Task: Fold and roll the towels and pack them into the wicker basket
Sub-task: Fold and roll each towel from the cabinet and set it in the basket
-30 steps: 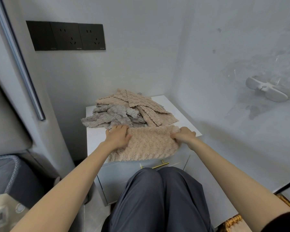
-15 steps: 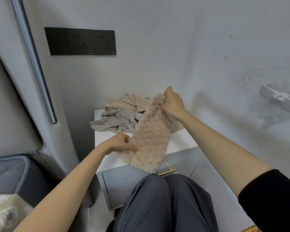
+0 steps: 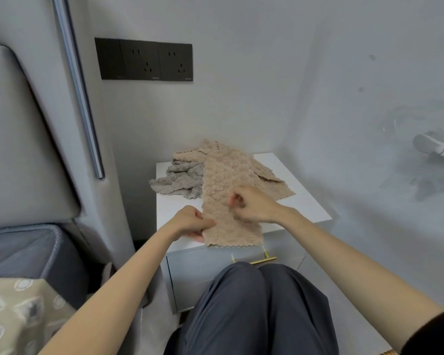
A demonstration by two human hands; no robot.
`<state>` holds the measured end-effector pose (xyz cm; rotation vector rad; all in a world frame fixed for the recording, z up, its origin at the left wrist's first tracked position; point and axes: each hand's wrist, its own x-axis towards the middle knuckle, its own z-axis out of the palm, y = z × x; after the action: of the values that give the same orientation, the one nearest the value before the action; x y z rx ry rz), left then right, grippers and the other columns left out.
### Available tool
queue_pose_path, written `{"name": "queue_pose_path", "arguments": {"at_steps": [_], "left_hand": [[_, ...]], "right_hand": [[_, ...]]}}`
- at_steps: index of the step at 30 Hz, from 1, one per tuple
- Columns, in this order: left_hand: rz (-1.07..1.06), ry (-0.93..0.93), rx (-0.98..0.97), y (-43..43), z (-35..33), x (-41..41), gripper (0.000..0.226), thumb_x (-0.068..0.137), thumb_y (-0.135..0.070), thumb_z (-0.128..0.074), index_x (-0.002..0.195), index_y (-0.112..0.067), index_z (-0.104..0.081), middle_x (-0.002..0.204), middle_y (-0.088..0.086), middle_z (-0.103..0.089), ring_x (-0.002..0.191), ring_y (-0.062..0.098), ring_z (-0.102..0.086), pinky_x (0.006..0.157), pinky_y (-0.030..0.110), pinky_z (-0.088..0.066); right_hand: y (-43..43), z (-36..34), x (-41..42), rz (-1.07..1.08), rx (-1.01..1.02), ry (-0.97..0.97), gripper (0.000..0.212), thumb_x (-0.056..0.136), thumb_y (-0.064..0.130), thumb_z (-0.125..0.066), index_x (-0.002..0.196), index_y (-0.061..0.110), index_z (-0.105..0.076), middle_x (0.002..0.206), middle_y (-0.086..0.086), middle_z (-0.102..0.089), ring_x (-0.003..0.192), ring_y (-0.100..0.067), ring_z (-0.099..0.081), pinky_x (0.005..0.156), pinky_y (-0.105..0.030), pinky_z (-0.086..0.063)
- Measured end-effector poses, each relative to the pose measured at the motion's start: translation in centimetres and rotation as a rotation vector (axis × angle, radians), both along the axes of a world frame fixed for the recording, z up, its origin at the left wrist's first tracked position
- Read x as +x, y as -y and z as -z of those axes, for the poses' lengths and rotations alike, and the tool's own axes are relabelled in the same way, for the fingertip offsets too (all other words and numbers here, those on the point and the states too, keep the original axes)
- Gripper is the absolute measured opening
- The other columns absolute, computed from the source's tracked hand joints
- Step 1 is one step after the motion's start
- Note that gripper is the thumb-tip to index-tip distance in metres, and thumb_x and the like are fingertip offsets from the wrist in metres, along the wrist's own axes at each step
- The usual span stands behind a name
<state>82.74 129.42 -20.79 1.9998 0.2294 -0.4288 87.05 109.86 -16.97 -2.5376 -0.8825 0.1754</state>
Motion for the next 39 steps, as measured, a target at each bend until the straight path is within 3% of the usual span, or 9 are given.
{"name": "queue_pose_path", "arguments": {"at_steps": [6, 10, 17, 20, 23, 26, 29, 34, 39], "left_hand": [[0.000, -0.012, 0.085, 0.8, -0.4, -0.9, 0.022, 0.092, -0.021, -0.055, 0.076, -0.006, -0.053, 0.063, 0.006, -0.062, 0.040, 0.009, -0.060, 0.043, 0.014, -0.048], [-0.057, -0.088, -0.085, 1.3, -1.2, -1.4, 0.014, 0.094, -0.017, -0.049, 0.092, -0.003, -0.053, 0.070, 0.005, -0.056, 0.049, 0.010, -0.056, 0.046, 0.016, -0.051], [-0.031, 0.070, 0.050, 1.0, -0.6, -2.3, 0.031, 0.092, -0.024, -0.057, 0.066, -0.009, -0.047, 0.046, 0.006, -0.060, 0.043, 0.013, -0.059, 0.043, 0.019, -0.048], [0.035, 0.313, 0.329, 0.1, 0.4, -2.7, 0.026, 0.090, -0.031, -0.059, 0.094, -0.012, -0.042, 0.071, 0.008, -0.067, 0.060, 0.021, -0.060, 0.063, 0.033, -0.050], [0.107, 0.580, 0.447, -0.3, 1.0, -3.0, 0.031, 0.088, -0.005, -0.050, 0.111, -0.025, -0.049, 0.095, -0.003, -0.058, 0.087, 0.021, -0.052, 0.076, 0.036, -0.046], [0.299, 0.528, 0.439, -0.4, 1.2, -3.6, 0.080, 0.068, 0.015, -0.035, 0.122, -0.040, -0.056, 0.123, -0.024, -0.043, 0.107, 0.013, -0.030, 0.087, 0.034, -0.029], [0.384, 0.487, 0.503, -0.2, 2.0, -4.0, 0.067, 0.079, -0.005, -0.056, 0.132, -0.045, -0.046, 0.126, -0.032, -0.037, 0.112, 0.009, -0.025, 0.089, 0.030, -0.018], [0.074, 0.624, 0.432, -0.1, 2.0, -4.1, 0.025, 0.085, -0.048, -0.064, 0.101, -0.032, -0.074, 0.090, -0.004, -0.072, 0.089, 0.020, -0.060, 0.081, 0.032, -0.043], [-0.061, 0.362, 0.259, -0.8, 2.4, -3.8, 0.043, 0.085, -0.058, -0.059, 0.064, -0.021, -0.069, 0.064, -0.007, -0.062, 0.064, 0.014, -0.051, 0.071, 0.031, -0.040]], "right_hand": [[2.1, 3.4, -3.9, -0.082, -0.091, 0.020, 0.033, 0.076, 0.024, -0.066, 0.103, 0.020, -0.048, 0.101, 0.011, -0.042, 0.095, -0.006, -0.037, 0.073, -0.018, -0.034], [2.7, 4.8, -5.4, -0.077, -0.204, 0.222, 0.054, 0.070, 0.033, -0.072, 0.111, 0.015, -0.043, 0.115, 0.000, -0.041, 0.104, -0.016, -0.040, 0.079, -0.033, -0.043], [3.1, 6.4, -6.0, -0.043, -0.154, 0.387, 0.030, 0.080, 0.004, -0.053, 0.110, 0.007, -0.048, 0.114, -0.006, -0.047, 0.099, -0.024, -0.047, 0.074, -0.034, -0.042], [3.8, 6.4, -5.6, 0.019, -0.033, 0.313, 0.024, 0.092, 0.010, -0.049, 0.115, 0.011, -0.053, 0.118, -0.002, -0.055, 0.104, -0.019, -0.052, 0.077, -0.030, -0.043], [4.1, 5.9, -5.1, 0.117, 0.138, 0.148, 0.018, 0.094, 0.013, -0.053, 0.109, 0.015, -0.063, 0.102, 0.005, -0.064, 0.094, -0.018, -0.059, 0.072, -0.025, -0.038], [4.0, 5.4, -4.9, 0.174, 0.214, 0.033, 0.016, 0.093, 0.013, -0.056, 0.103, 0.014, -0.069, 0.093, 0.005, -0.068, 0.084, -0.015, -0.060, 0.071, -0.025, -0.040], [3.9, 5.1, -4.6, 0.188, 0.200, -0.008, 0.014, 0.092, 0.016, -0.057, 0.092, 0.009, -0.068, 0.085, -0.005, -0.067, 0.078, -0.021, -0.057, 0.066, -0.024, -0.036], [3.9, 4.7, -4.9, 0.219, 0.243, 0.007, 0.008, 0.092, 0.018, -0.060, 0.094, 0.015, -0.067, 0.079, 0.009, -0.059, 0.073, -0.013, -0.050, 0.060, -0.015, -0.030], [4.4, 5.3, -4.8, 0.343, 0.274, -0.041, 0.019, 0.094, 0.022, -0.058, 0.089, 0.004, -0.060, 0.081, -0.012, -0.061, 0.085, -0.025, -0.045, 0.073, -0.032, -0.033]]}}
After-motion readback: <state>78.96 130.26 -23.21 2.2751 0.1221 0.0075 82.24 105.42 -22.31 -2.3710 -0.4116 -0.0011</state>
